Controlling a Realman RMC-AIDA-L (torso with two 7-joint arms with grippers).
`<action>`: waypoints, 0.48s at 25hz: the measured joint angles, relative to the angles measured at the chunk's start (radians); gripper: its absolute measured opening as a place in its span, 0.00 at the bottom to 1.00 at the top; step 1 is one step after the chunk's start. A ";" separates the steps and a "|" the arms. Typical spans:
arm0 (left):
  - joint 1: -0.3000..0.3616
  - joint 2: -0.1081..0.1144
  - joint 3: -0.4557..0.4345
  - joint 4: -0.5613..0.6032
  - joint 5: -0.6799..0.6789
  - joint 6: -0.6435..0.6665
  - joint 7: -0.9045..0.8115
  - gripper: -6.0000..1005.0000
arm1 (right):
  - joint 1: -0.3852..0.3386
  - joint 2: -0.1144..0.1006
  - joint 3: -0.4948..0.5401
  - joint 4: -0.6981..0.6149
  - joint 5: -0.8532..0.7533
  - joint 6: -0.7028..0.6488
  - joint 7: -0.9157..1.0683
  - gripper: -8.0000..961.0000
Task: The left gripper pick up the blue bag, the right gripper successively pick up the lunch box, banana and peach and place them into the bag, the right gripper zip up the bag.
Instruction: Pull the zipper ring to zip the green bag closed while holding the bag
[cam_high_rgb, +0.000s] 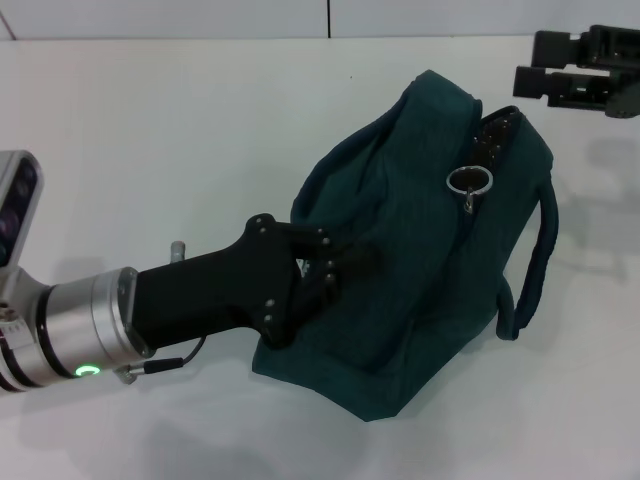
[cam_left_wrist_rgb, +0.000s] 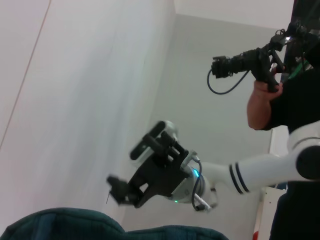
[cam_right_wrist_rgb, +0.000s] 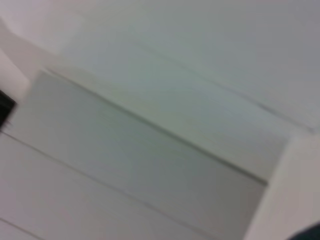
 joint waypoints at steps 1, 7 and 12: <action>0.000 0.000 0.000 0.000 0.000 0.000 0.000 0.05 | 0.015 -0.010 0.000 0.000 -0.025 -0.001 0.030 0.52; -0.001 0.000 0.000 0.009 0.002 0.000 0.000 0.05 | 0.102 -0.056 0.002 0.004 -0.144 -0.013 0.147 0.72; -0.004 0.000 0.004 0.011 0.003 0.000 0.000 0.05 | 0.155 -0.064 0.002 0.008 -0.227 -0.025 0.177 0.85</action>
